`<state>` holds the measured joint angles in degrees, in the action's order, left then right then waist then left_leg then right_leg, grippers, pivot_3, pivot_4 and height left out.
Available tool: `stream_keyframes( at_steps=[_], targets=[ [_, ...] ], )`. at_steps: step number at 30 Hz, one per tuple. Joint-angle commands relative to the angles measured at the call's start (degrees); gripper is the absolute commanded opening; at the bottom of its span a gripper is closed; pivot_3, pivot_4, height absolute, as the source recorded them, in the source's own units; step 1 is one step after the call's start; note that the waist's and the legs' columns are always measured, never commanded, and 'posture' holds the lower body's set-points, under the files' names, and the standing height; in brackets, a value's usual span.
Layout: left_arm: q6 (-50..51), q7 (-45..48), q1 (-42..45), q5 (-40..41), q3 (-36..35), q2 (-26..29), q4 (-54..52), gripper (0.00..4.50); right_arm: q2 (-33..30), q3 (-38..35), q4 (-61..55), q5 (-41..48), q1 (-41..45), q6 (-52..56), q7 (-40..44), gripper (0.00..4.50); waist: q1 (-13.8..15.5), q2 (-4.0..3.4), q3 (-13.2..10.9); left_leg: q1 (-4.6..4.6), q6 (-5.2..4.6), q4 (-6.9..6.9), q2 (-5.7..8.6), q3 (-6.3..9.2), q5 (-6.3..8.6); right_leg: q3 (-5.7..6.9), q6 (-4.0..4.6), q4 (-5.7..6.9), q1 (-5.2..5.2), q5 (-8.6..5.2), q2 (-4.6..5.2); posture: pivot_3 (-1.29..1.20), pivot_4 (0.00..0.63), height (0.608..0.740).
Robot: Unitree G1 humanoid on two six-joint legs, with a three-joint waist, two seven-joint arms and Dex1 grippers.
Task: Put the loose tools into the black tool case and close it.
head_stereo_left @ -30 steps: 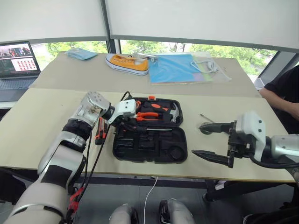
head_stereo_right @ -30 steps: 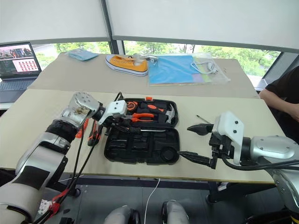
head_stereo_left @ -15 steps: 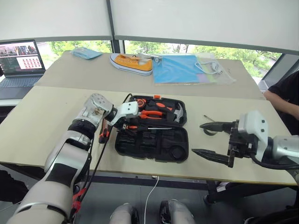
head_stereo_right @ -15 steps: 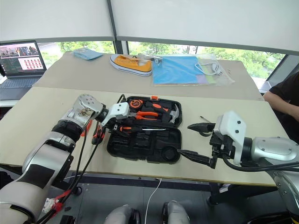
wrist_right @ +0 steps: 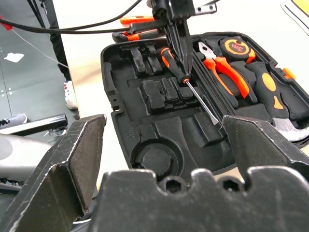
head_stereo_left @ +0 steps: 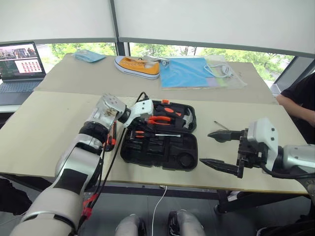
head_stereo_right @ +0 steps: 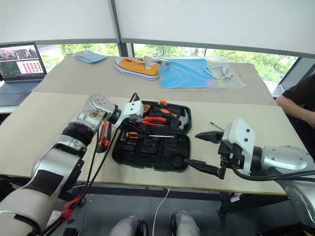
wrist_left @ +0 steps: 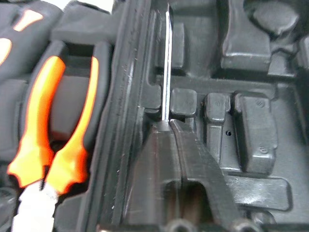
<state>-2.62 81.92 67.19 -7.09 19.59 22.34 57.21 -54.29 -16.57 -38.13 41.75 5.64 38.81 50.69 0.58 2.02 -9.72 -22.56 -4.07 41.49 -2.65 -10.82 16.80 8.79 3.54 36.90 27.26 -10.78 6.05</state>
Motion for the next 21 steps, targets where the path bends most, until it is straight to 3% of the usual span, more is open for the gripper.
stream_keyframes(
  at_steps=[1,6,10,13,17,21],
  targets=[
    [-3.3,-3.0,0.9,-3.4,1.6,-0.5,1.5,0.02,0.0,-1.8,-0.7,0.5,-0.3,-0.4,-0.5,4.5,0.1,0.0,0.0,0.0,0.0,0.0,0.0,0.0,0.0,0.0,-0.01,0.0,0.0,0.01,0.01,0.0,0.15,0.718],
    [-7.0,-4.4,-0.8,-5.5,3.2,-0.9,2.0,0.02,0.5,-2.7,-0.8,-0.2,-3.2,-0.7,-1.4,4.5,0.1,-0.02,0.0,0.07,-0.15,0.1,-0.02,0.02,0.09,0.01,-0.06,0.01,-0.13,0.04,0.06,0.0,0.15,0.718],
    [-3.7,-2.9,-0.4,-1.6,-1.0,-0.3,0.9,0.02,0.6,-6.1,0.4,-2.7,-7.6,-1.1,-2.6,4.5,0.1,-0.02,0.0,0.09,-0.23,0.16,-0.01,0.02,0.15,0.01,-0.13,0.02,-0.2,0.08,0.1,0.0,0.15,0.718],
    [1.4,2.2,-0.3,5.1,-6.5,1.8,-3.3,0.75,0.0,-10.0,2.9,-4.7,-11.2,-0.5,-2.7,4.5,-0.1,-0.02,0.0,0.04,-0.26,0.19,-0.01,0.01,0.16,0.01,-0.19,0.02,-0.18,0.11,0.1,0.0,0.15,0.718],
    [14.3,8.7,-3.4,16.5,-14.2,6.2,-17.0,2.13,-2.3,-15.9,11.5,-7.3,-14.1,-0.6,-0.1,4.5,-0.2,-0.02,0.0,-0.05,-0.22,0.22,-0.03,0.01,0.14,0.0,-0.18,0.03,-0.07,0.11,0.04,0.0,0.15,0.718],
    [27.0,8.6,-9.2,23.8,-16.7,9.2,-34.1,3.54,-5.5,-12.7,22.5,-12.9,-11.0,-4.2,0.4,4.5,-0.4,-0.04,0.0,0.0,-0.2,0.25,-0.01,0.0,0.12,-0.05,-0.19,0.04,-0.11,0.1,0.05,0.0,0.15,0.718]
  ],
)
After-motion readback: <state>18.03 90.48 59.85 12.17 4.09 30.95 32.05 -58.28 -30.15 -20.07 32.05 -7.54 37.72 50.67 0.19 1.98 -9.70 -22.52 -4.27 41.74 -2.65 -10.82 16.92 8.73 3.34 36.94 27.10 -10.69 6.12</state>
